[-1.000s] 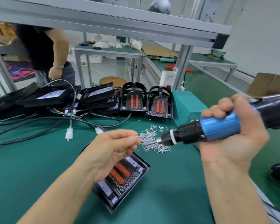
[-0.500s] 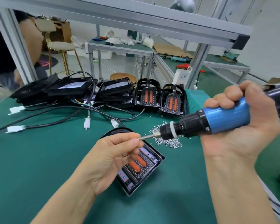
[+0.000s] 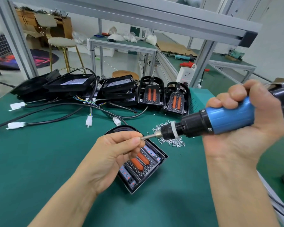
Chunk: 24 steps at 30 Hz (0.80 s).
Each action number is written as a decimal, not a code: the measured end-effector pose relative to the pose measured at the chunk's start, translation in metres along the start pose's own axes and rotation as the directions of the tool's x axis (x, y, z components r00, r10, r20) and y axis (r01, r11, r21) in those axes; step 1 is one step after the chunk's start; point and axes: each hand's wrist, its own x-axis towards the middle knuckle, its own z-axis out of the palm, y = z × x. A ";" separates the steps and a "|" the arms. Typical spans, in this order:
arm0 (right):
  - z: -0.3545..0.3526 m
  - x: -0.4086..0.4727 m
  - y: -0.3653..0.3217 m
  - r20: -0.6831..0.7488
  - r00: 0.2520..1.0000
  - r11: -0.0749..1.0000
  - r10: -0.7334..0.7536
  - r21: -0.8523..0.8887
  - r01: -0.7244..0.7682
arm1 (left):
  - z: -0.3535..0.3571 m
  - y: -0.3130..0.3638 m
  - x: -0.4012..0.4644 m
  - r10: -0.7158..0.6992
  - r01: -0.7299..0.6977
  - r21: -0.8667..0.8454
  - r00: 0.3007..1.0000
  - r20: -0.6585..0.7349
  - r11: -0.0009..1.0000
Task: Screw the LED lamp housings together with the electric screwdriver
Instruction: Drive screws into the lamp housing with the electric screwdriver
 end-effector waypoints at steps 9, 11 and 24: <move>0.013 0.008 0.004 0.007 0.996 0.991 0.089 -0.102 -0.088 | -0.002 -0.003 0.001 0.045 -0.046 0.042 0.999 0.015 0.998; 0.011 0.006 0.006 0.025 0.997 0.993 0.070 -0.099 -0.067 | -0.001 -0.005 0.003 0.080 -0.080 0.063 0.997 0.006 0.995; -0.005 -0.008 0.013 -0.086 0.992 0.991 0.090 -0.096 -0.098 | -0.010 -0.014 -0.005 0.112 -0.116 0.239 0.993 0.029 0.964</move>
